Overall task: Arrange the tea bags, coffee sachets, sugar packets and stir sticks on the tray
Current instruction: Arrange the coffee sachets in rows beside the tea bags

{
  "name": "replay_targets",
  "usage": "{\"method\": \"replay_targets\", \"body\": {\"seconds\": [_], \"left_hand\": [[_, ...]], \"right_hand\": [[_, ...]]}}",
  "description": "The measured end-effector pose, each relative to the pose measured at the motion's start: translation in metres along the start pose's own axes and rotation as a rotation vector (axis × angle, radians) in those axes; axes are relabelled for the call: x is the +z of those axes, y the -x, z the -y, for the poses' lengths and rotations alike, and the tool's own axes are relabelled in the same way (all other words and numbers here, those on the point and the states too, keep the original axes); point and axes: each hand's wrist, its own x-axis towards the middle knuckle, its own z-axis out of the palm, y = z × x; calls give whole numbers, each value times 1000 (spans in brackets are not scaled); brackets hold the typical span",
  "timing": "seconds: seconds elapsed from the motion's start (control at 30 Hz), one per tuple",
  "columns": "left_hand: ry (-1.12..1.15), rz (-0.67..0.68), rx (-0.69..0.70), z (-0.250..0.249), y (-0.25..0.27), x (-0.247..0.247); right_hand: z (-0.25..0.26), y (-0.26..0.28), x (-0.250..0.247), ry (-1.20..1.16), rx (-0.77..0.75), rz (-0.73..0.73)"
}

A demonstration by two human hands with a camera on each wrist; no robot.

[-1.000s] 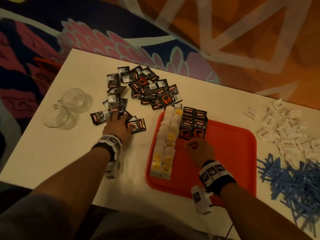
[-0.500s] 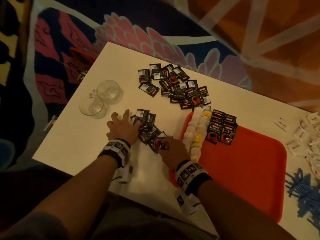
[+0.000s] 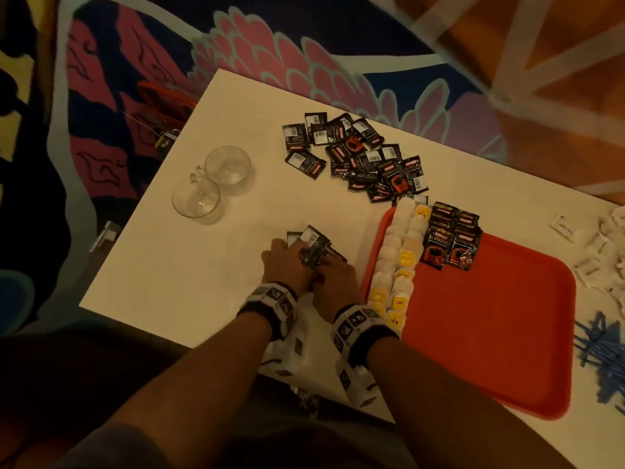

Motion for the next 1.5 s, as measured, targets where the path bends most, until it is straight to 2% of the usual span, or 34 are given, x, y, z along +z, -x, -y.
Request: {"method": "replay_targets", "body": {"seconds": [0.1, 0.27, 0.4, 0.53, 0.7, 0.8, 0.87, 0.93, 1.03, 1.13, 1.27, 1.5], "left_hand": [[129, -13, -69, 5, 3, 7], [190, -50, -119, 6, 10, 19], [248, -48, -120, 6, 15, 20], [272, -57, -102, 5, 15, 20], [308, -73, -73, 9, 10, 17], [353, -81, -77, 13, 6, 12], [430, -83, -90, 18, 7, 9], [536, -66, -97, 22, 10, 3], [629, 8, 19, 19, 16, -4], [470, 103, 215, 6, 23, -11], [328, 99, 324, -3, 26, -27], [254, 138, 401, -31, 38, -61]], "right_hand": [[7, 3, -5, -133, 5, -16], [6, 8, -4, -263, 187, -71], [1, 5, -3, -422, 268, -133], [-2, 4, -4, -396, 262, -93], [-3, 4, -7, -527, 227, -76], [-9, 6, -10, -549, 236, -121], [-14, 8, -13, -531, 272, -172], [-16, 8, -15, -561, 362, -134], [-5, 3, -13, -707, 429, 7], [0, -3, -11, -861, 409, 93], [17, 11, -43, -1071, 379, 146], [33, 12, -73, -942, 166, 3]]}}
